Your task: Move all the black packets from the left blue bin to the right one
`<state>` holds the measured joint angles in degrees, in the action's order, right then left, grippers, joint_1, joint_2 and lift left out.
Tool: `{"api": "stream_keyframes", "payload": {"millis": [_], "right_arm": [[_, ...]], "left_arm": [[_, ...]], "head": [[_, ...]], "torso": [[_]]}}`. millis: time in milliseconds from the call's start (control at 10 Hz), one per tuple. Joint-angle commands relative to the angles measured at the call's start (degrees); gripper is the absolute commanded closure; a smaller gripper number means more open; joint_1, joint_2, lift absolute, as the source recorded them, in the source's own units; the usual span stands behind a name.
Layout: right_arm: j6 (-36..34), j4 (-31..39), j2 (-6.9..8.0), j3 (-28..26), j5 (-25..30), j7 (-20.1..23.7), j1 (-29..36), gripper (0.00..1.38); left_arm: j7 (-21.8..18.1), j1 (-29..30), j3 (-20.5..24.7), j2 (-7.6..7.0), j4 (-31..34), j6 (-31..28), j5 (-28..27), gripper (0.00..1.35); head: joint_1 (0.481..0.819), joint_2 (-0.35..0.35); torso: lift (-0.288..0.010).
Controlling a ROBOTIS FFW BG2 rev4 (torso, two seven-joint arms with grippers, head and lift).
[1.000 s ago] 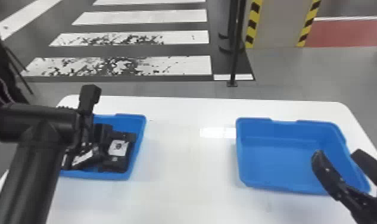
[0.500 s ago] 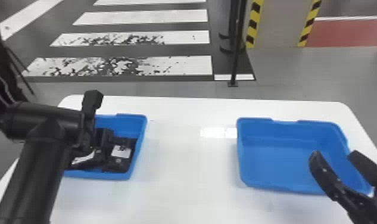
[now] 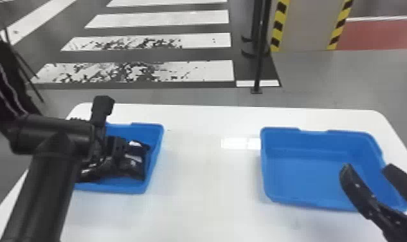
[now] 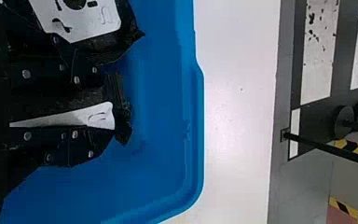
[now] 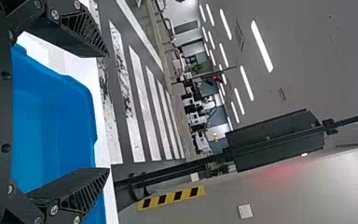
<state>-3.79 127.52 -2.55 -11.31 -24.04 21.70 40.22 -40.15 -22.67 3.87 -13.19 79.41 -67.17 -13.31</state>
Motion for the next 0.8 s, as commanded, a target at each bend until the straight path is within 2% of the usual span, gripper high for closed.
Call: {"api": "stream_keyframes", "payload": {"millis": [0,200,400,500,700], "right_arm": [[0.0,0.37,-0.18,0.0,-0.18,0.0,0.42,0.16],[0.0,0.65,-0.27,0.0,-0.41,0.0,0.56,0.16],[0.0,0.93,-0.27,0.0,-0.41,0.09,0.7,0.16],[-0.14,1.08,-0.27,0.0,-0.41,0.44,0.7,0.16],[-4.92,0.93,-0.27,0.12,-1.89,3.7,-0.57,0.16]], "left_arm": [[-0.72,0.44,0.24,0.01,1.51,1.08,-0.97,1.21],[-1.33,4.38,3.33,0.01,9.67,-0.19,-0.97,1.21],[-1.51,9.59,7.67,0.45,21.06,-1.74,0.63,1.21],[-1.42,11.69,8.93,0.62,25.56,-0.61,2.0,1.21],[0.07,16.48,11.9,2.03,31.89,6.98,9.88,1.21]], "head": [[0.695,0.091],[0.695,0.093],[0.695,0.109],[0.695,0.119],[0.695,0.125]], "torso": [[-0.15],[-0.15],[-0.15],[-0.15],[-0.15]]}}
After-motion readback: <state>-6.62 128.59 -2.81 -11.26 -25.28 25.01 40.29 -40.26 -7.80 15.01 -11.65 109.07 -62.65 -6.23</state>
